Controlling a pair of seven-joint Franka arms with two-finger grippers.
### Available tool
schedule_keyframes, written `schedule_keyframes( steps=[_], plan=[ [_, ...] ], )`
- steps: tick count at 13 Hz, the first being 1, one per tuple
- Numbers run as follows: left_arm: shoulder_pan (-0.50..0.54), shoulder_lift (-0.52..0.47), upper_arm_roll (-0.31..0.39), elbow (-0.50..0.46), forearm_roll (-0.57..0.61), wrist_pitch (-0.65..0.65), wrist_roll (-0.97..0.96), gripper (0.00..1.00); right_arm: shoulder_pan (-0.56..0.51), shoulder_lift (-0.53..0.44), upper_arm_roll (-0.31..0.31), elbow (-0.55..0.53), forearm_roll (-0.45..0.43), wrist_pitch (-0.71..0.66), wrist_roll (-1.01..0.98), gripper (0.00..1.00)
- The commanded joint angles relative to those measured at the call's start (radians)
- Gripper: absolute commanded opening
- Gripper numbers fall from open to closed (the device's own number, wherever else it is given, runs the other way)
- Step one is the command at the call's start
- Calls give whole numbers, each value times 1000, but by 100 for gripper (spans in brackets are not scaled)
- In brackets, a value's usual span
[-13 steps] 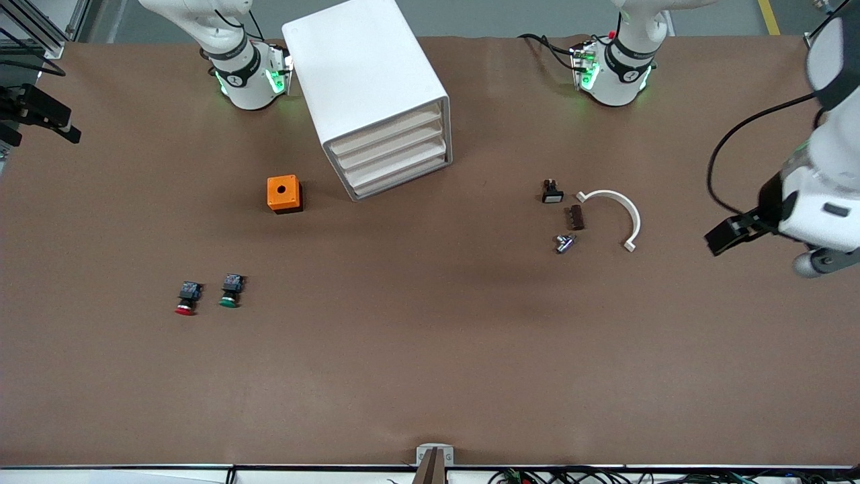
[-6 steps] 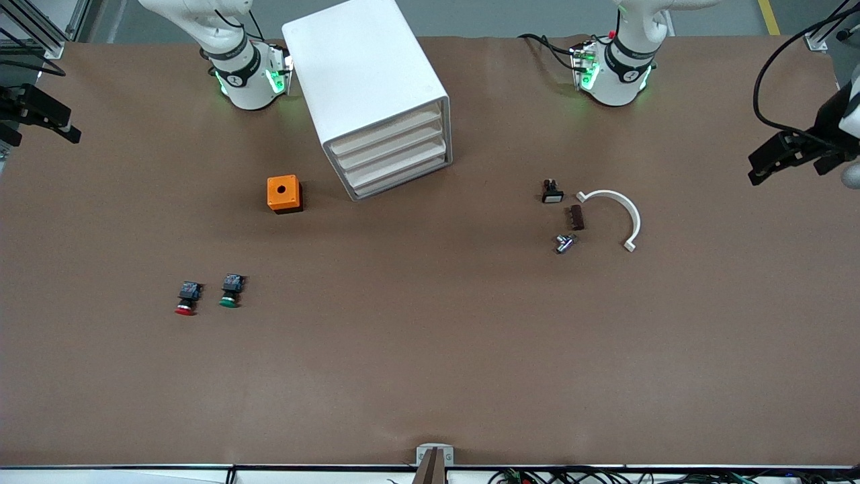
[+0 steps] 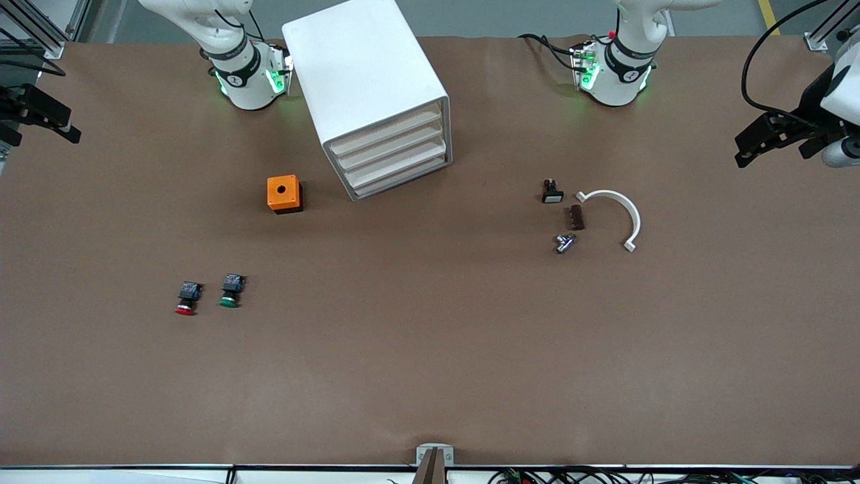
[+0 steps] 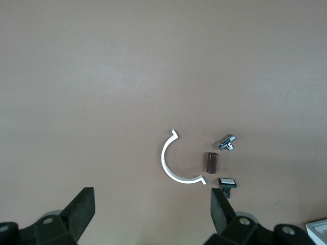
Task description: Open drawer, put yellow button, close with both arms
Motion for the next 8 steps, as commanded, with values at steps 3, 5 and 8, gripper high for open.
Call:
schedule_keyframes(
  steps=[3, 5, 8],
  plan=[
    [-8, -36, -3, -44, -17, 17, 21, 100, 2, -8, -2, 4, 0, -6, -9, 100],
    [-8, -36, -7, -49, -17, 16, 23, 100, 2, -6, -2, 4, 0, -6, -9, 100],
    [-6, -41, -7, -49, -17, -12, 97, 100, 2, -8, -2, 3, 0, -5, -10, 100]
  ],
)
